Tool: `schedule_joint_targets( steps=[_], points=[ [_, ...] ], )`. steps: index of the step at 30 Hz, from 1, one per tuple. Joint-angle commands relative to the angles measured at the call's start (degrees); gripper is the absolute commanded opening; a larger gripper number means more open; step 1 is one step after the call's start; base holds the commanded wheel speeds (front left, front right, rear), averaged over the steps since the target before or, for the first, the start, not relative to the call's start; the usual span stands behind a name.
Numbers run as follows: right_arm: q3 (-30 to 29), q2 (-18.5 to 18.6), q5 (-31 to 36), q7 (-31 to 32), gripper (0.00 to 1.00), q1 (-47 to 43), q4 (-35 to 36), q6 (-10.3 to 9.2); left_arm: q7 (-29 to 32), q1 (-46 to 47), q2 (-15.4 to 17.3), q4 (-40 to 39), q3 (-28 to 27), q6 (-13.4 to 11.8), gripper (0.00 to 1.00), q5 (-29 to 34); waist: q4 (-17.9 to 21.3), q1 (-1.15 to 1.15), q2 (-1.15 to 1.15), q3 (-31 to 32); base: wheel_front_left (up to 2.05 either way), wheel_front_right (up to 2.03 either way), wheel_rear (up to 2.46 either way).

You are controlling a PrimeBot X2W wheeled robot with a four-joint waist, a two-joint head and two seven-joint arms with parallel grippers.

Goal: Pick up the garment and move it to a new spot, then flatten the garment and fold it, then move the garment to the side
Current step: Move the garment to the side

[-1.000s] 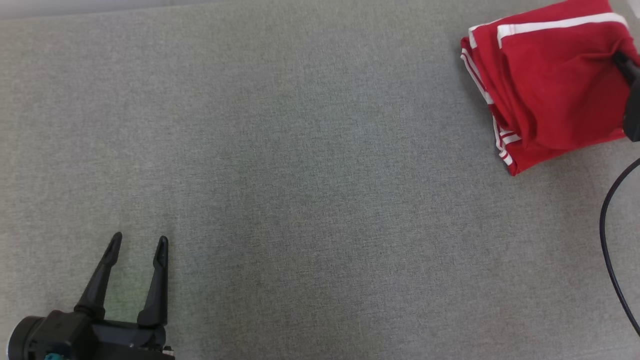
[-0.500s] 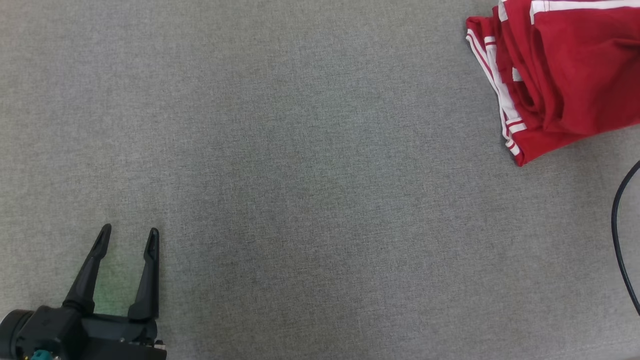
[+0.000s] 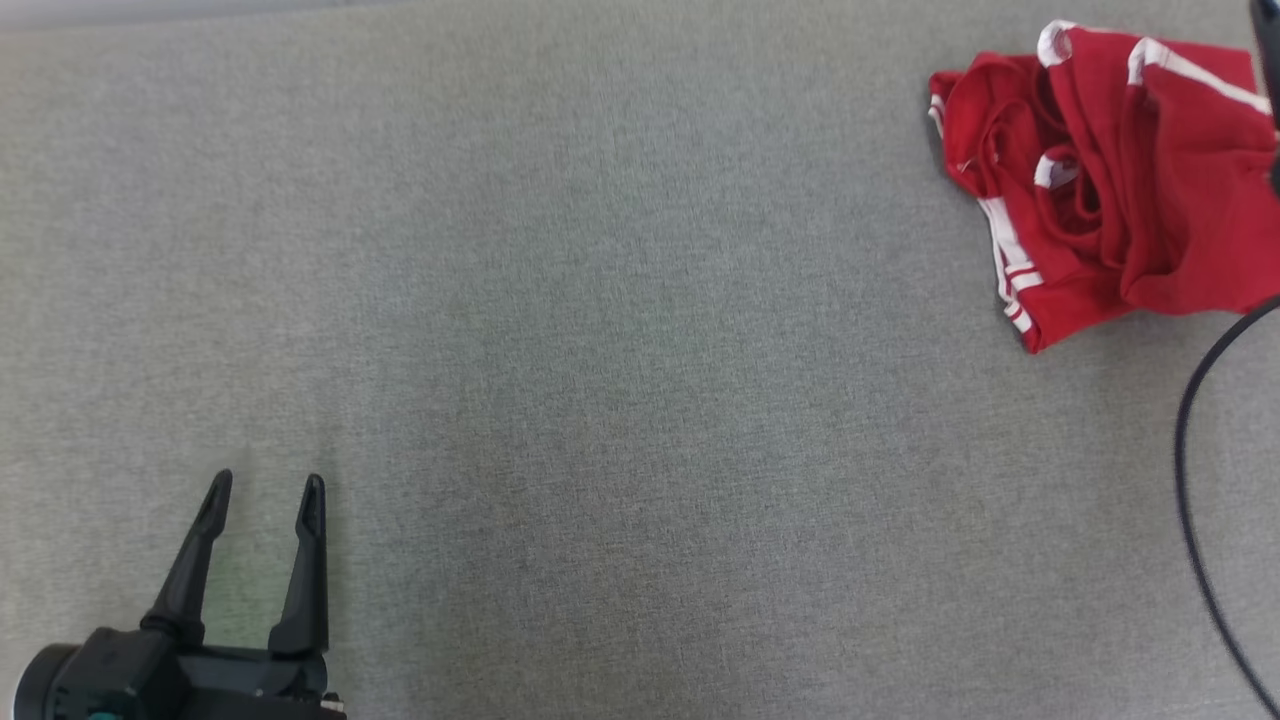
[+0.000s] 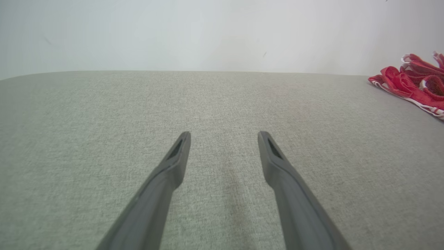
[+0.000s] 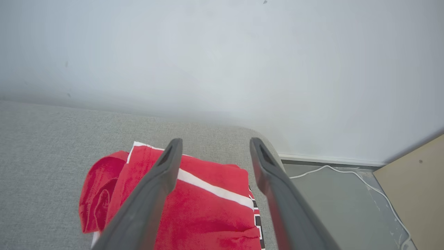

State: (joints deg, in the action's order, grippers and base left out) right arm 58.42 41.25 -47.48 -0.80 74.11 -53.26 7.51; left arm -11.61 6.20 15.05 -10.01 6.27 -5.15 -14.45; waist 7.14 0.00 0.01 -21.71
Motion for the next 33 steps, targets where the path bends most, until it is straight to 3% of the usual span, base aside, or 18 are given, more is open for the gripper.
schedule_joint_targets(
  steps=[1, 7, 18, 26, 33],
  points=[
    [-0.89, -1.13, -0.85, -2.41, 1.0, -1.55, 0.37, -0.05, -0.57, -0.98, -0.24, 0.67, 0.0, -0.34, 1.0, -0.29, -0.49, 0.0, -0.01, 2.06, 0.0, 0.0, 0.0],
    [-4.72, -6.85, -4.27, -10.42, 1.0, -6.86, 2.07, -0.05, -1.51, -2.93, -1.23, 2.61, -0.09, -0.92, 1.0, -1.16, -1.1, 0.0, -0.01, 6.99, 0.0, 0.0, 0.0],
    [-11.45, -13.32, -2.94, -14.38, 1.0, -14.7, 5.21, -0.05, -2.28, -6.0, -2.21, 4.12, -0.26, -1.77, 1.0, -2.12, -2.61, 0.0, -0.01, 13.62, 0.0, 0.0, 0.0],
    [-26.85, -17.49, 11.25, -14.37, 1.0, -29.7, 18.17, -0.05, -2.21, -8.38, -2.16, 4.1, 0.2, -2.18, 1.0, -2.43, -3.88, 0.0, -0.01, 17.34, 0.0, 0.0, 0.0],
    [-34.99, -21.41, 21.79, -14.38, 1.0, -42.31, 27.06, -0.05, -2.23, -10.33, -2.24, 4.38, 0.23, -2.78, 1.0, -2.65, -4.21, 0.0, -0.01, 19.89, 0.0, 0.0, 0.0]
  ],
)
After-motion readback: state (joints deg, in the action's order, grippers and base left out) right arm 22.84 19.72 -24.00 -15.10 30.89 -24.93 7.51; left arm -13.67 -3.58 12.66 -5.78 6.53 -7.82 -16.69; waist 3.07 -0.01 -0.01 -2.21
